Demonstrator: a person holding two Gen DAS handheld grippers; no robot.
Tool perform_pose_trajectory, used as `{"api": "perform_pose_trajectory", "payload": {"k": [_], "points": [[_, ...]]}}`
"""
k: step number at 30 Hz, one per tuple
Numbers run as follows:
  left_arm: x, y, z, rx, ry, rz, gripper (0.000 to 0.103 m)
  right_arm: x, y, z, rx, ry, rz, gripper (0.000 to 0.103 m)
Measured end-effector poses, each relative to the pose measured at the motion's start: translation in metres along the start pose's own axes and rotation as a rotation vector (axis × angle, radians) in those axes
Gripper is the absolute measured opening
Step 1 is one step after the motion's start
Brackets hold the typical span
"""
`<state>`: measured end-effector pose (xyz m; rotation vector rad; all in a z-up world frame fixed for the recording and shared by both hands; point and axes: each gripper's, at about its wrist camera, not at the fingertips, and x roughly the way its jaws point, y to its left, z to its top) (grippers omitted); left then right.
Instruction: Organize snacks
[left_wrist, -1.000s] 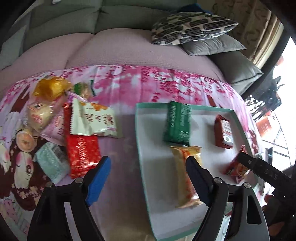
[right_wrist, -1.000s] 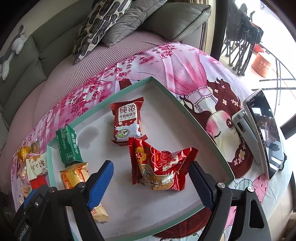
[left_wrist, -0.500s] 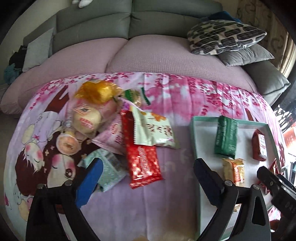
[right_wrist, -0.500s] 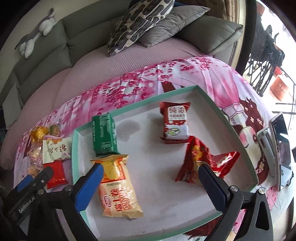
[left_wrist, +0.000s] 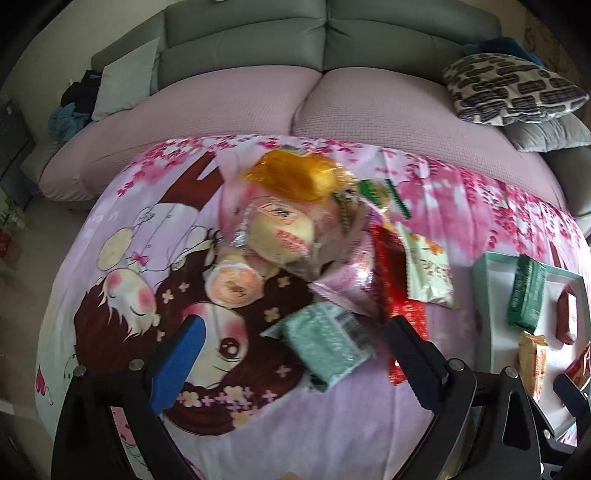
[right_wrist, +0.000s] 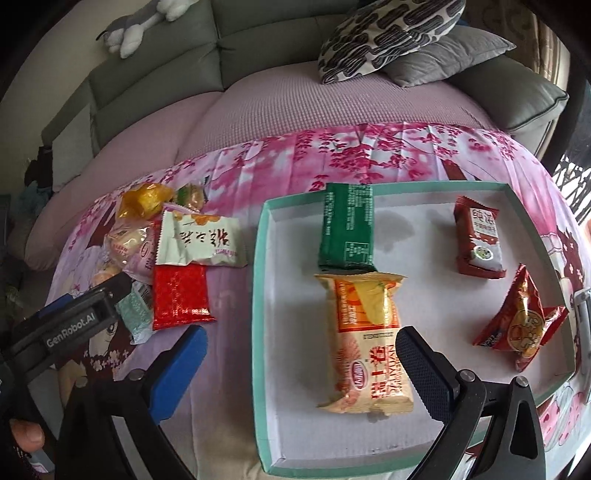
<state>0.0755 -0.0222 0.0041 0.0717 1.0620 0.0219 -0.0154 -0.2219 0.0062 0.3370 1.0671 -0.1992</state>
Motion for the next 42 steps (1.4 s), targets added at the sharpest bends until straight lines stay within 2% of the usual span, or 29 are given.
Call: {"api": "perform_pose_trajectory", "payload": {"k": [7,14,18,24,31,36,42], "points": [[0.008,0.030,0.006,-0.073,0.011,0.006,0.099,0.009,0.020,0.000,-0.034,-0.002,0.035,0.103],[0.021,0.038,0.015,-0.099,0.050,-0.020,0.098,0.012,0.041,0.015,-0.062,-0.035,0.072,0.103],[0.032,0.042,0.020,-0.124,0.090,-0.056,0.098,0.019,0.051,0.024,-0.077,-0.032,0.075,0.103],[0.043,0.055,0.043,-0.138,0.093,-0.084,0.098,0.037,0.057,0.043,-0.057,0.002,0.110,0.099],[0.065,0.058,0.082,-0.097,0.130,-0.121,0.098,0.054,0.067,0.077,-0.053,0.026,0.179,0.091],[0.084,0.047,0.104,-0.042,0.181,-0.146,0.098,0.071,0.071,0.094,-0.044,0.080,0.208,0.087],[0.110,0.034,0.107,-0.007,0.243,-0.173,0.098,0.094,0.074,0.098,-0.045,0.146,0.214,0.086]]}}
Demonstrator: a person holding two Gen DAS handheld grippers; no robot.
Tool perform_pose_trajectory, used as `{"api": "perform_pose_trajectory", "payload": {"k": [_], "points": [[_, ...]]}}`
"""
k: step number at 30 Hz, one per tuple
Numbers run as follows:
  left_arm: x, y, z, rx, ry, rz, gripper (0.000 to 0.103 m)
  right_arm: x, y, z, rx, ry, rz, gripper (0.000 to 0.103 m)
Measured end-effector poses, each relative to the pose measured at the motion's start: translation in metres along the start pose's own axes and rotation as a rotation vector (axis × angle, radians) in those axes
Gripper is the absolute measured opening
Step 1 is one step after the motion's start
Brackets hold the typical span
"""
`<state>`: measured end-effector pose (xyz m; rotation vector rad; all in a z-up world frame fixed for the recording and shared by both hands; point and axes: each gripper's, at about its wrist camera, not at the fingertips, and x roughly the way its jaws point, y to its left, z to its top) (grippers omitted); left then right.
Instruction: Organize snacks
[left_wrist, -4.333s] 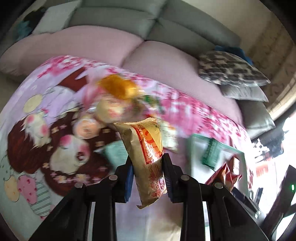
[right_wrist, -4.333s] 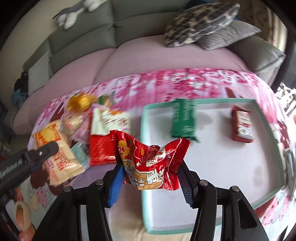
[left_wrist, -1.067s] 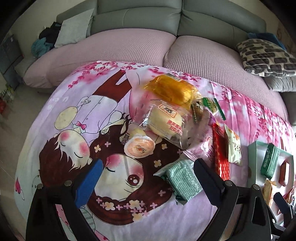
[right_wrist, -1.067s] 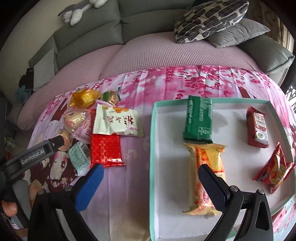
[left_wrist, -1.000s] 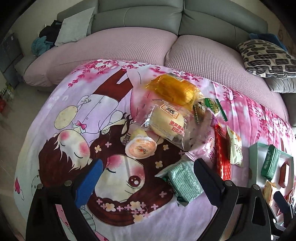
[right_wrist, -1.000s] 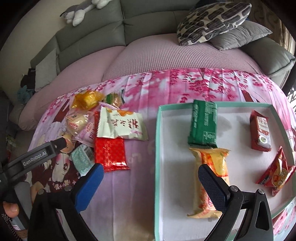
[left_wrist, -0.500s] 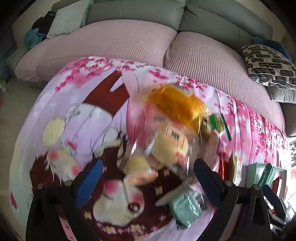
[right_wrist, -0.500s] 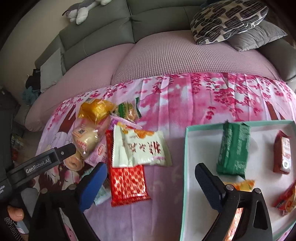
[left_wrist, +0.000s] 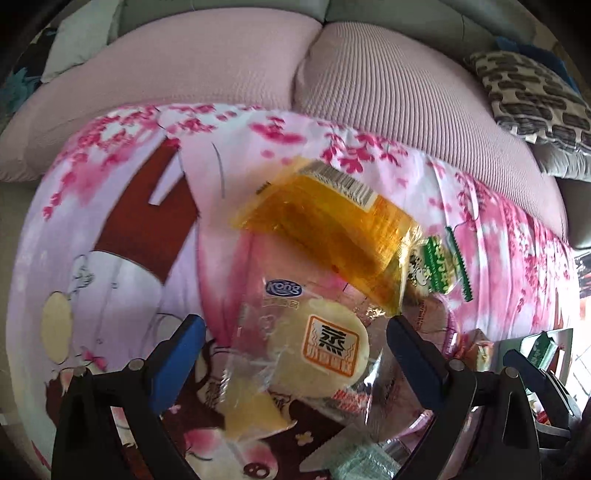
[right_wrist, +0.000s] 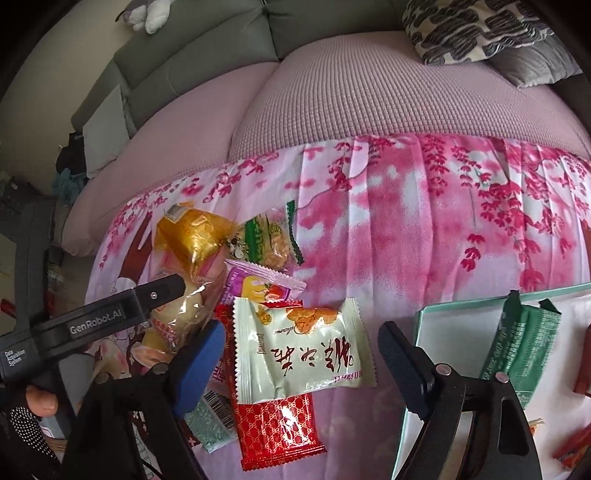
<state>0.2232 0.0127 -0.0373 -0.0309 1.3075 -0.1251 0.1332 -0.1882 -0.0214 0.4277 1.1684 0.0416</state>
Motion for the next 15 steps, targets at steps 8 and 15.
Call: {"api": "perform_pose_trajectory", "payload": {"k": [8,15], "points": [[0.024,-0.003,-0.003,0.003,0.016,-0.007,0.098,0.027,-0.004,-0.001,0.018,0.055,0.013,0.084],[0.021,0.000,-0.005,-0.009,-0.022,-0.019,0.081,0.027,-0.008,-0.001,0.033,0.046,0.002,0.072]]}}
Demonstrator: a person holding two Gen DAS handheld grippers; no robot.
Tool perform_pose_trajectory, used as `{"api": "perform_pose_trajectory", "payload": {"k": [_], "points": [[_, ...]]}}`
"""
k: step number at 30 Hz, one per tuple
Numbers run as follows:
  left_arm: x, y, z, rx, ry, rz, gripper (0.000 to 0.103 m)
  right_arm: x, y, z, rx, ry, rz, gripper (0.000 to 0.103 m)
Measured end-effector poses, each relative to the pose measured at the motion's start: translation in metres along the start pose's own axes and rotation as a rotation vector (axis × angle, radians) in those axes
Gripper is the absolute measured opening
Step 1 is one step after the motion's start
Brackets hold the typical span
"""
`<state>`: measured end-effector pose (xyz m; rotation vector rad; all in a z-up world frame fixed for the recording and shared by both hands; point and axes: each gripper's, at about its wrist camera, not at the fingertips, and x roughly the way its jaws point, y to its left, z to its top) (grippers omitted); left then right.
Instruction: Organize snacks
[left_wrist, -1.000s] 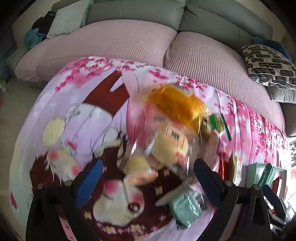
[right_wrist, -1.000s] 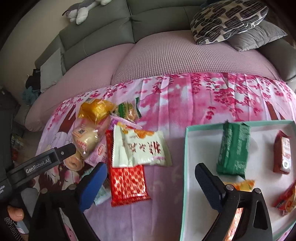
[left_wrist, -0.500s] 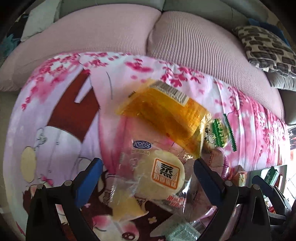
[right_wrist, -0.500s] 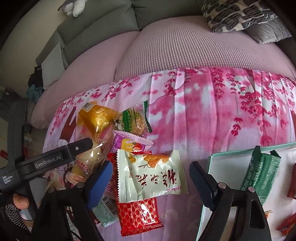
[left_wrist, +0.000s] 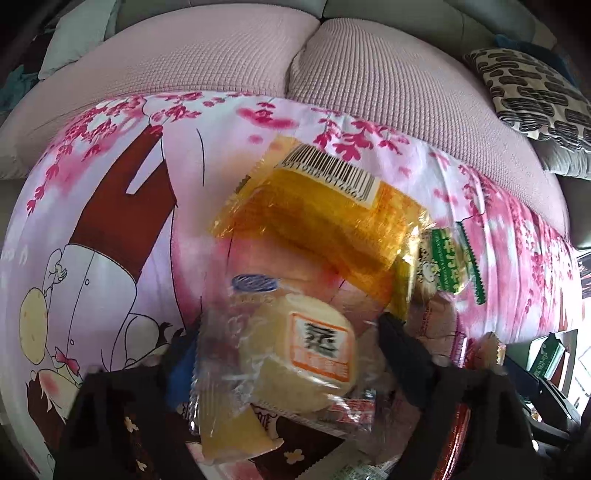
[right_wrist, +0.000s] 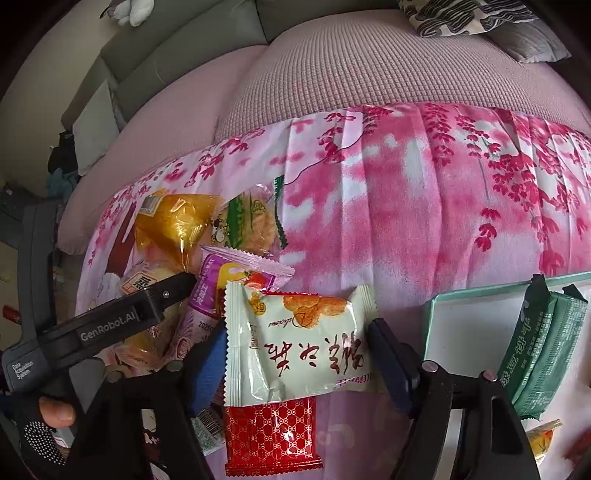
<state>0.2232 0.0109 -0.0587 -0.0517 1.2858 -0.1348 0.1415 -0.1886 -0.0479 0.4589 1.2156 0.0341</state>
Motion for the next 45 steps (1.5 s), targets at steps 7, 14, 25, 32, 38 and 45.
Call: {"api": "perform_pose_trajectory", "payload": {"k": [7,14,25,32,38,45], "points": [[-0.007,0.001,-0.005,-0.019,-0.028,-0.027,0.070,-0.006,-0.009,-0.002,0.029,-0.007,-0.029,0.058],[-0.025,0.018,-0.027,-0.109,-0.054,-0.020,0.066,-0.012,-0.011,-0.008,0.038,-0.016,-0.031,0.055],[-0.066,0.018,-0.060,-0.194,-0.116,-0.013,0.065,-0.045,-0.017,-0.030,0.074,-0.044,-0.001,0.055],[-0.089,0.001,-0.077,-0.183,-0.164,-0.016,0.065,-0.083,-0.009,-0.047,0.060,-0.093,-0.001,0.055],[-0.100,-0.019,-0.087,-0.133,-0.175,-0.052,0.065,-0.103,-0.005,-0.062,0.054,-0.115,-0.013,0.055],[-0.112,-0.052,-0.092,-0.060,-0.199,-0.087,0.065,-0.126,-0.027,-0.071,0.097,-0.158,-0.043,0.055]]}}
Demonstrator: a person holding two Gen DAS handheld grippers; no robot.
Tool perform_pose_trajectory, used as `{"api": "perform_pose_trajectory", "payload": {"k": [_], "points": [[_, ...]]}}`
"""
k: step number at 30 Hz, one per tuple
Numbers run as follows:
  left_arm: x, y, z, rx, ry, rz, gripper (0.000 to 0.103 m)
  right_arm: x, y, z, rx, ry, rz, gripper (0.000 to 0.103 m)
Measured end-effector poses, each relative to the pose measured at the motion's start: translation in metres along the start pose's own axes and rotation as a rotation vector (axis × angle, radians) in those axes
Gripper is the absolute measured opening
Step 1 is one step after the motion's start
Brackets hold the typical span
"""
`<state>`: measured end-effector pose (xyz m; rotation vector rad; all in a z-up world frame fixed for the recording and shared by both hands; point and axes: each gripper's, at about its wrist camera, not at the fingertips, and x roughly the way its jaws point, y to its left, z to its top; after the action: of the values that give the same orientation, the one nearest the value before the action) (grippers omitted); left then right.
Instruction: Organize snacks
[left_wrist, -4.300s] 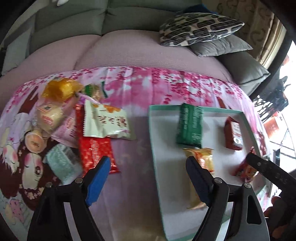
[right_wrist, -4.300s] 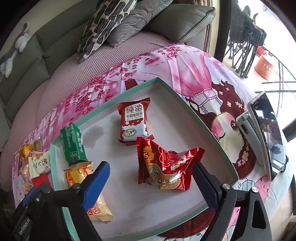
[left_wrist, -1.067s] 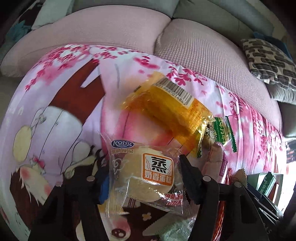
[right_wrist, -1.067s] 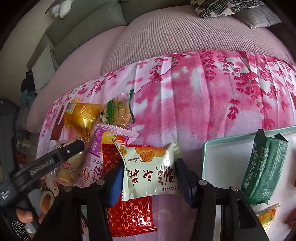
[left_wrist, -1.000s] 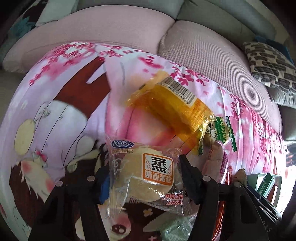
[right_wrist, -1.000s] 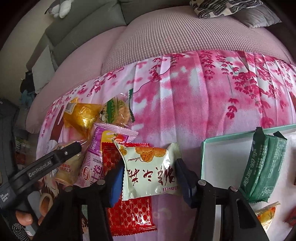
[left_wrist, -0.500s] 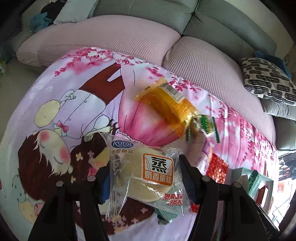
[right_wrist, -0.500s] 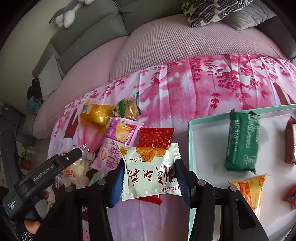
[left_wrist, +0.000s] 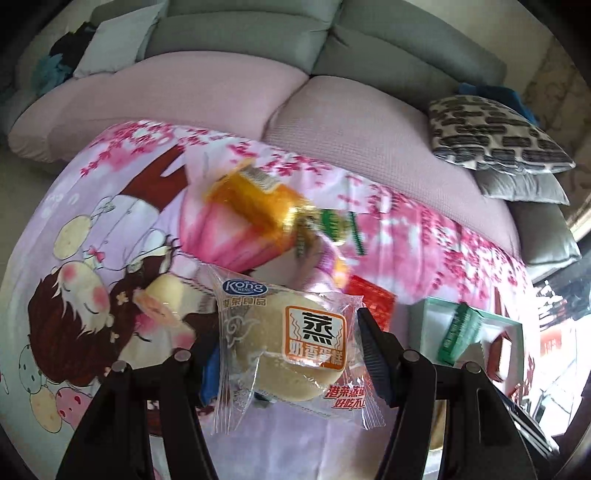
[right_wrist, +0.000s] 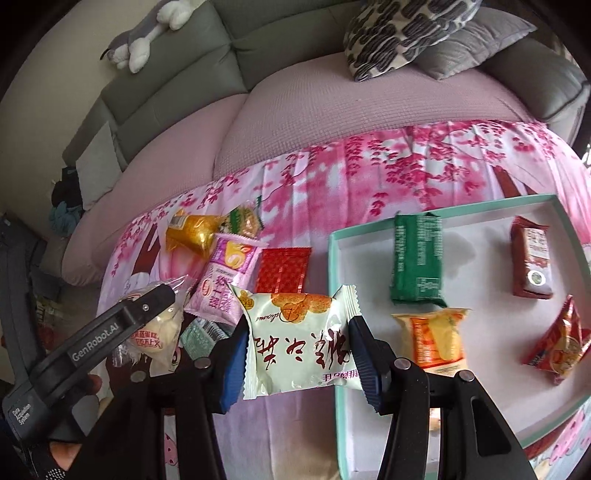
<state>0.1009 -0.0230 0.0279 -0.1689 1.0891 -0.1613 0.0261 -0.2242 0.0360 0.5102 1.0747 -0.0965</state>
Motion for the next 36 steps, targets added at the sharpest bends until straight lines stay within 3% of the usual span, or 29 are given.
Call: {"api": "perform_pose_trajectory", "payload": {"k": [9,16,21,28,36], "points": [[0.002,-0.065,-0.023,0.138,0.025,-0.090,0.065,-0.025,-0.061,0.009,0.125,-0.061,-0.087,0.055],[0.004,-0.130,-0.041,0.291,0.047,-0.145,0.065,-0.033,-0.122,0.010,0.256,-0.077,-0.202,0.055],[0.009,-0.165,-0.048,0.351,0.070,-0.173,0.066,-0.042,-0.157,0.007,0.339,-0.081,-0.228,0.055],[0.021,-0.210,-0.063,0.447,0.105,-0.182,0.066,-0.056,-0.187,0.003,0.406,-0.105,-0.278,0.055],[0.037,-0.232,-0.074,0.501,0.131,-0.169,0.066,-0.060,-0.201,0.001,0.439,-0.113,-0.297,0.055]]}}
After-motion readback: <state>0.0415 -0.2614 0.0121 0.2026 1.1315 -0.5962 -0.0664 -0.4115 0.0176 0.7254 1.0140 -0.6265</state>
